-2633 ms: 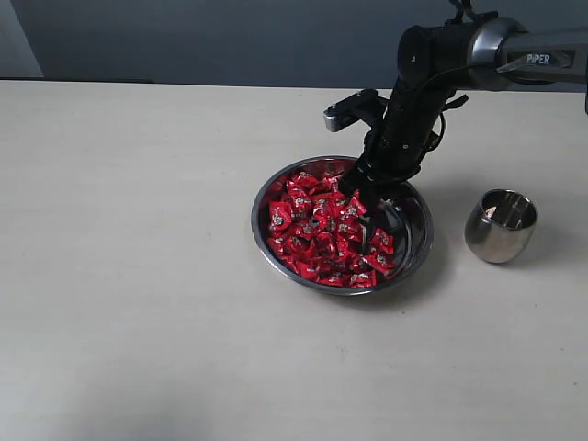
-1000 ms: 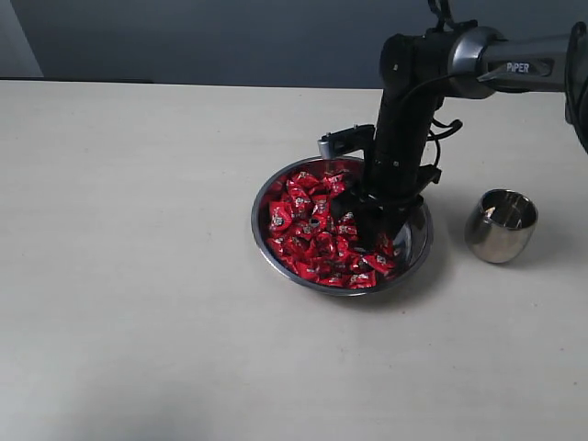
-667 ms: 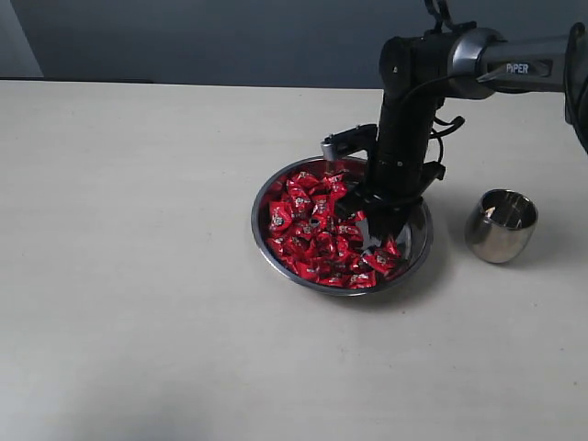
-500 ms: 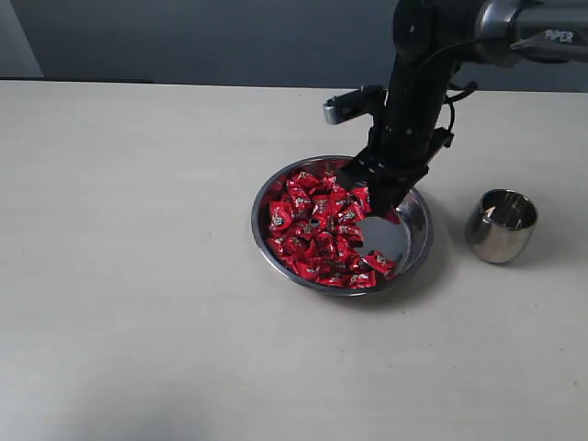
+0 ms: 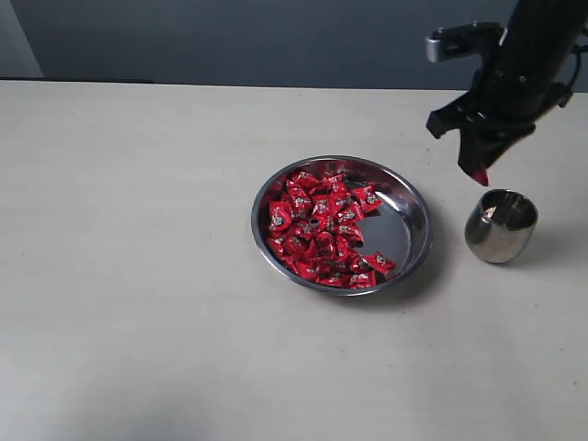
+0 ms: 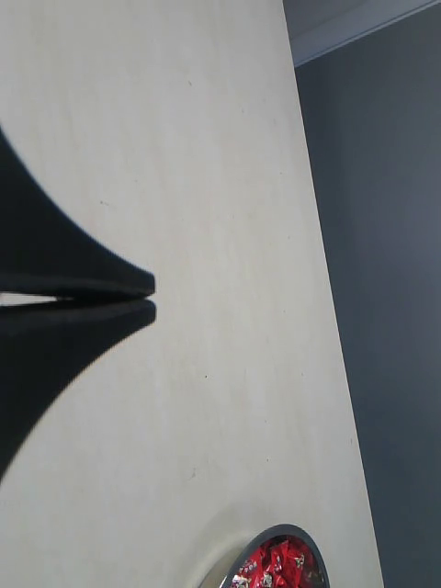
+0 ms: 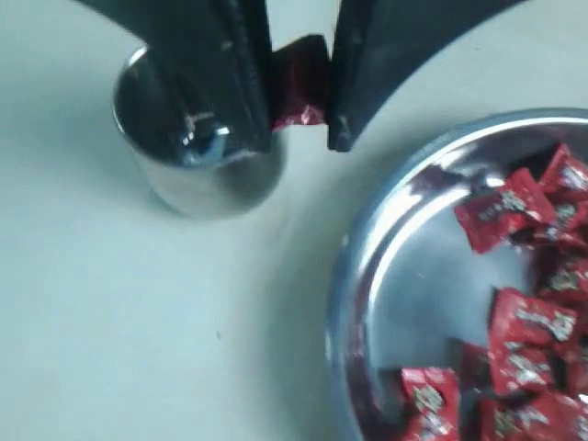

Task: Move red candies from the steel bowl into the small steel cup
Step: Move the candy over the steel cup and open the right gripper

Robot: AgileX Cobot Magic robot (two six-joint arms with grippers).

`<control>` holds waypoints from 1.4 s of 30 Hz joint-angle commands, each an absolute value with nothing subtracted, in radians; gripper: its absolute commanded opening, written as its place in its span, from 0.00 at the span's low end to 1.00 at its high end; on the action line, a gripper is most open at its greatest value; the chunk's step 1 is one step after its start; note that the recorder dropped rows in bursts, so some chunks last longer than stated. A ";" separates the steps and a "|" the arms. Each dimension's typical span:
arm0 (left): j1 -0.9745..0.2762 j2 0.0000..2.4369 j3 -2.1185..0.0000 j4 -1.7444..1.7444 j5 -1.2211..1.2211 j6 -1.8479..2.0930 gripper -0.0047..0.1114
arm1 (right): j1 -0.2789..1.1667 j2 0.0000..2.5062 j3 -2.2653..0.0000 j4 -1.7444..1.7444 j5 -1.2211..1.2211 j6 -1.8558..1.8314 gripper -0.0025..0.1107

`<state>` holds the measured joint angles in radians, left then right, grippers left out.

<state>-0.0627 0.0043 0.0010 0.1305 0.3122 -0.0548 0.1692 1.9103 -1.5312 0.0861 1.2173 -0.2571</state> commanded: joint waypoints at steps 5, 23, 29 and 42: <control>-0.073 0.000 0.000 0.132 0.307 -0.060 0.04 | 0.092 1.884 -1.420 0.088 1.221 -0.254 0.02; -0.073 0.000 0.000 0.132 0.307 -0.060 0.04 | 0.092 1.922 -1.420 0.009 1.141 -0.227 0.03; -0.073 0.000 0.000 0.132 0.307 -0.060 0.04 | 0.092 1.922 -1.420 0.000 1.146 -0.227 0.03; -0.073 0.000 0.000 0.132 0.307 -0.060 0.04 | 0.092 1.922 -1.420 -0.027 1.163 -0.227 0.33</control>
<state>-0.0627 0.0043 0.0010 0.1305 0.3122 -0.0548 0.0993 1.9260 -1.4220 -0.0144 1.1561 -0.2257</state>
